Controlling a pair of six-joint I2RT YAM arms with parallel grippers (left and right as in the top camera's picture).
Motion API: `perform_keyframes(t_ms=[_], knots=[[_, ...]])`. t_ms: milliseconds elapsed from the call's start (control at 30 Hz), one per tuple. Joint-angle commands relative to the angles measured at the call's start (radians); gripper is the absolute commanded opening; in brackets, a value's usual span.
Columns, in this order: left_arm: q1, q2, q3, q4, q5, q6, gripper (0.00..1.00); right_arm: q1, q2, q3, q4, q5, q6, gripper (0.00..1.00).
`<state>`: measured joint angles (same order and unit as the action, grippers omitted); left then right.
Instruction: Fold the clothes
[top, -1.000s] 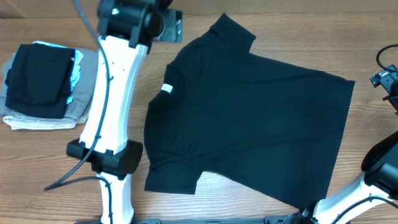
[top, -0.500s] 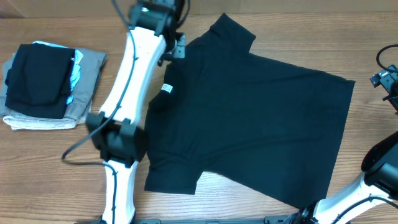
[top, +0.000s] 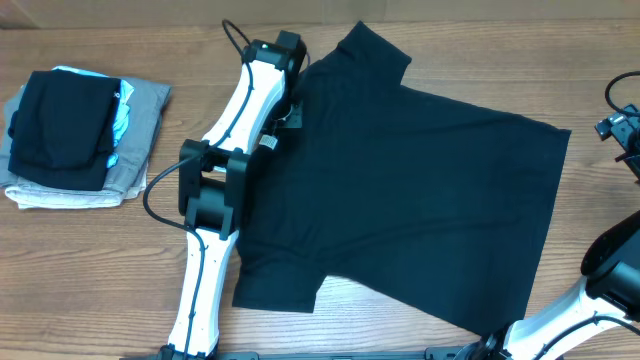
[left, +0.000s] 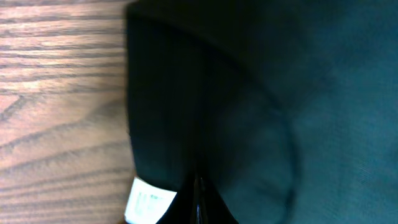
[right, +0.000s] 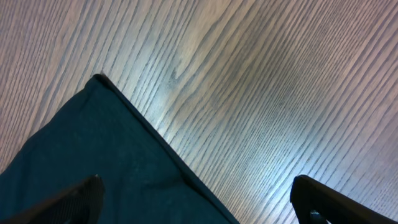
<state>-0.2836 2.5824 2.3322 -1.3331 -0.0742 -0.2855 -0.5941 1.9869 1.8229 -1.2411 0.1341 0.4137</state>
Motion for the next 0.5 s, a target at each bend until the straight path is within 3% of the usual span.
perform_keyframes(t_ms=[0,167,300,467], knots=[[0.042,0.043,0.001,0.004,-0.018,0.008,0.04,-0.003,-0.011,0.022,0.005,-0.001,-0.003,1.0],[0.106,0.074,-0.003,0.011,-0.02,0.009,0.04,-0.003,-0.011,0.022,0.005,0.0,-0.003,1.0],[0.136,0.07,0.01,0.05,0.053,0.076,0.04,-0.003,-0.011,0.022,0.005,0.0,-0.003,1.0],[0.139,0.06,0.141,0.034,0.127,0.106,0.08,-0.003,-0.011,0.022,0.005,-0.001,-0.003,1.0]])
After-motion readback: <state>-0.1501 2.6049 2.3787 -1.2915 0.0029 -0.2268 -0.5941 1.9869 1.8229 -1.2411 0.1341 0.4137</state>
